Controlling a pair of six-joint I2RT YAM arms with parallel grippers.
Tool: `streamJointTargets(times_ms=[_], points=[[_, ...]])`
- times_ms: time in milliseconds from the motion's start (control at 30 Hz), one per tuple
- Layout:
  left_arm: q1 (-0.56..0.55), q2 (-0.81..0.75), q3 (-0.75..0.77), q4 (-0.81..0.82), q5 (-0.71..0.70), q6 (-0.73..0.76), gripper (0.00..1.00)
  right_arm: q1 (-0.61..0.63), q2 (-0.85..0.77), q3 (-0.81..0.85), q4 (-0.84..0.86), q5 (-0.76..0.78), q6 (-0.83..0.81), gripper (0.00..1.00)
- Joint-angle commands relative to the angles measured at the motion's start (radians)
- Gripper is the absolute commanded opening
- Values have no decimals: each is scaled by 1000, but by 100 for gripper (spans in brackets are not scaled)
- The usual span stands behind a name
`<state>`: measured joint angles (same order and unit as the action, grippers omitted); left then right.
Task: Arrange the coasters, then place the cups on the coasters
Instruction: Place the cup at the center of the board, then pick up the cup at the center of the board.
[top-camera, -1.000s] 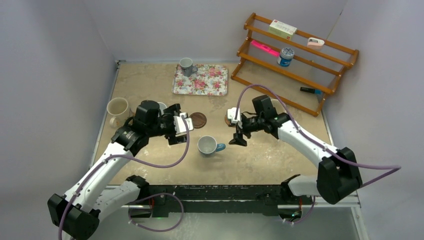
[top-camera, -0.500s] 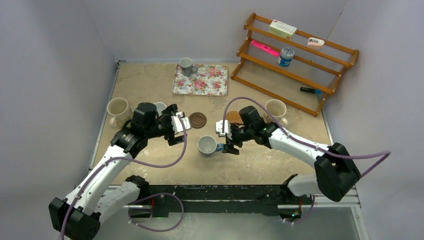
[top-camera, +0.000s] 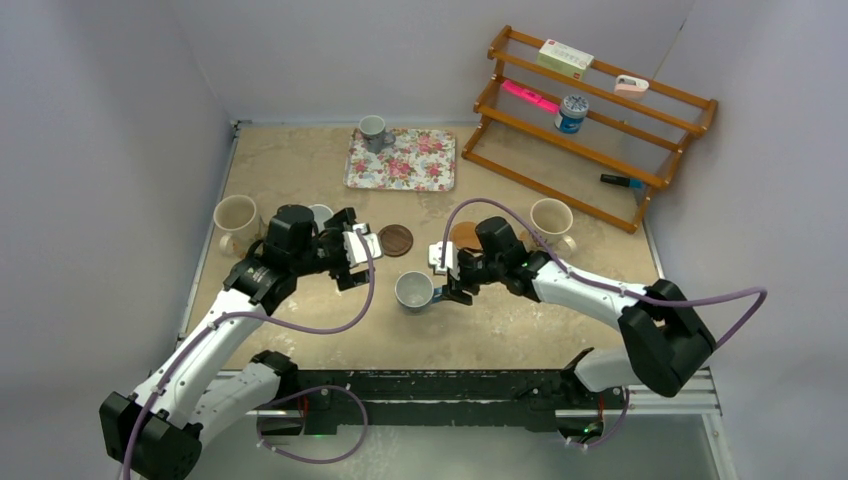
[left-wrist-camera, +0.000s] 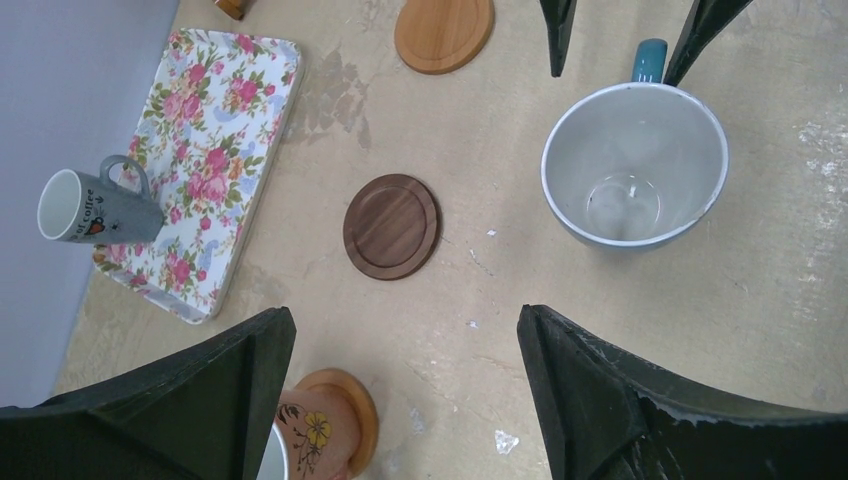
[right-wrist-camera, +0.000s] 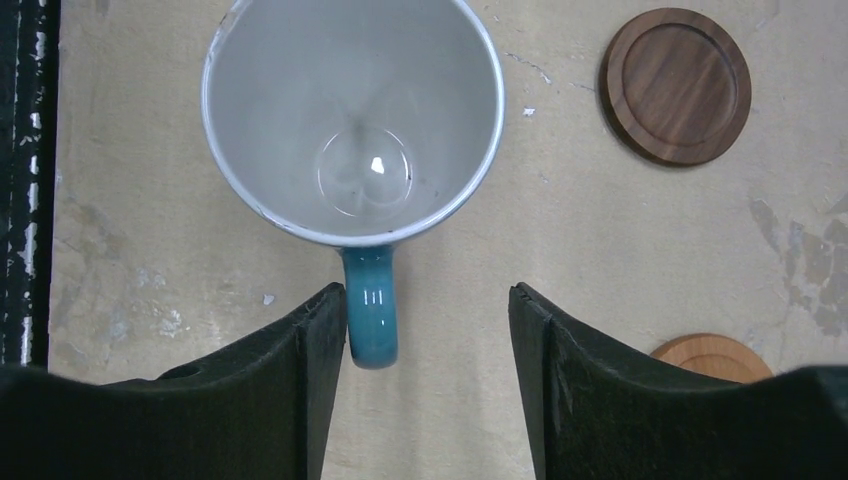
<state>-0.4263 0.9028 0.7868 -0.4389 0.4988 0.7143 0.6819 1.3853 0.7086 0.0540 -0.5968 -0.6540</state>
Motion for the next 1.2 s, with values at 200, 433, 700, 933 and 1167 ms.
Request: streamJointTargets(times_ms=[200,433,700,933,1167], points=[[8,-9,-14,32,30,-17,87,13,17,-16,50,-76,2,56],[8,-11,-14,32,32,-15,87,19,25,-33,81,-99,1,52],[9,-7,-14,32,31,-13,87,24,49,-37,102,-110,6,46],[10,-7,-15,32,32,-13,87,27,58,-37,112,-113,14,41],[10,-6,-15,32,31,-13,87,27,59,-35,115,-120,17,28]])
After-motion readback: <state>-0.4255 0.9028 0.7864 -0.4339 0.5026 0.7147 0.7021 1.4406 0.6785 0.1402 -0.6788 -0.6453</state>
